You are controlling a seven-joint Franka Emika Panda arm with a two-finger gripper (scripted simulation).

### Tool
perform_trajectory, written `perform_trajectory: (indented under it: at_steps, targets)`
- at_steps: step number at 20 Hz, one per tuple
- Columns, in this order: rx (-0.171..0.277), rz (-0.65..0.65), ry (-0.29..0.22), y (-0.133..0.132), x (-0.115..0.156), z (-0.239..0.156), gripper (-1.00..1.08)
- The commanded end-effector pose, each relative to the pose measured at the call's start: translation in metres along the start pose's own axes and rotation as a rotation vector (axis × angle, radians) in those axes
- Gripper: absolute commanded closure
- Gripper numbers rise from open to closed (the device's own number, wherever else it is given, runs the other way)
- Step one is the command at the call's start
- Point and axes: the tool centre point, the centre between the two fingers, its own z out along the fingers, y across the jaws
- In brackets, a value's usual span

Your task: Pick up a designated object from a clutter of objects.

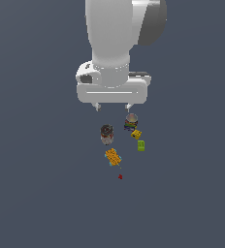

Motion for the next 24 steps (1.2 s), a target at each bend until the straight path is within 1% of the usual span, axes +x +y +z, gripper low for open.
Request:
perform_trajectory:
  at_steps: [1, 8, 14, 20, 24]
  targets:
    - [-0.003, 0.001, -0.001, -0.004, 0.001, 0.007, -0.92]
    - [-0.018, 0.008, -0.001, -0.026, 0.007, 0.047, -0.92]
    - [-0.033, 0.014, 0.000, -0.057, 0.007, 0.104, -0.92]
    - [-0.040, 0.018, 0.002, -0.096, -0.004, 0.170, -0.92]
    - [-0.038, 0.019, 0.002, -0.115, -0.015, 0.204, -0.92]
